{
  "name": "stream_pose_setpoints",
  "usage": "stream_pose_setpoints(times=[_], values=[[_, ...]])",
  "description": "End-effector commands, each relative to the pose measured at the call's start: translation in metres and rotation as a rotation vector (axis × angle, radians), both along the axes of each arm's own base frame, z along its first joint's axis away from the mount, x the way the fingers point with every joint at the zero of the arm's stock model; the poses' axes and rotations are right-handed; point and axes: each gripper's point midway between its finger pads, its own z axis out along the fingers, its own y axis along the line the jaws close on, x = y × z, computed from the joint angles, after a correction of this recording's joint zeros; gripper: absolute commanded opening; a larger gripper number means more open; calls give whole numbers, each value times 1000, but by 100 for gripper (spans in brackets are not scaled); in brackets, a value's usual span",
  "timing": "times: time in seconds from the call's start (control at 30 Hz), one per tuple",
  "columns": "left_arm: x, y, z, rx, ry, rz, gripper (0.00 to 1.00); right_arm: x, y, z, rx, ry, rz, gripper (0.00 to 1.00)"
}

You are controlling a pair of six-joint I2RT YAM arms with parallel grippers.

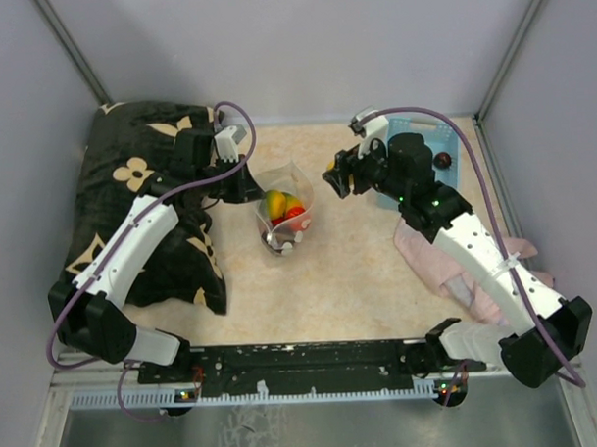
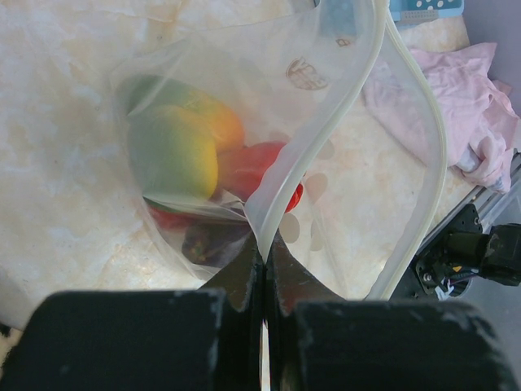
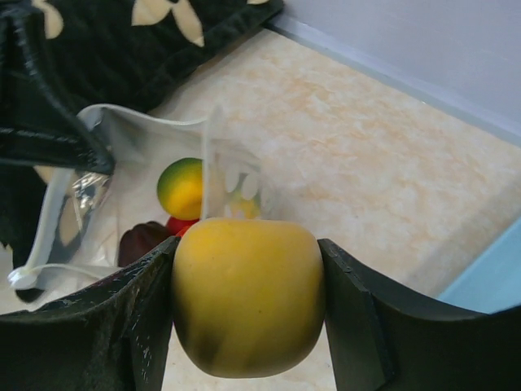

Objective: Place the food in the zip-top bag and seal the zipper
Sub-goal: Place the fake fruit in the zipper food storage bag.

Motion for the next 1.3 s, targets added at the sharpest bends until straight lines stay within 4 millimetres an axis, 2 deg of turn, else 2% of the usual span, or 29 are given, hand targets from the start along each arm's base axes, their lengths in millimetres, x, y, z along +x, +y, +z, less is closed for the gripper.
stream_pose_setpoints(times=[0.0, 0.27, 0.57, 0.77, 0.93, 1.13, 1.27], values=[[2, -2, 10, -29, -36, -14, 0, -19, 36, 27, -41, -129, 159, 38], [2, -3, 6, -30, -27, -19, 0, -37, 84, 23, -85, -180, 336, 39], [2, -3, 8, -31, -31, -20, 0, -28, 117, 14, -134, -195, 388, 42], [2, -3, 9, -32, -35, -22, 0, -7, 122, -8, -203, -171, 339, 47], [2, -3, 9, -32, -36, -21, 0, 7, 120, -27, -262, -149, 297, 57], [1, -3, 10, -35, -37, -24, 0, 23, 111, -34, -308, -163, 208, 74], [1, -3, 10, -37, -38, -25, 0, 28, 111, -33, -305, -176, 188, 79]])
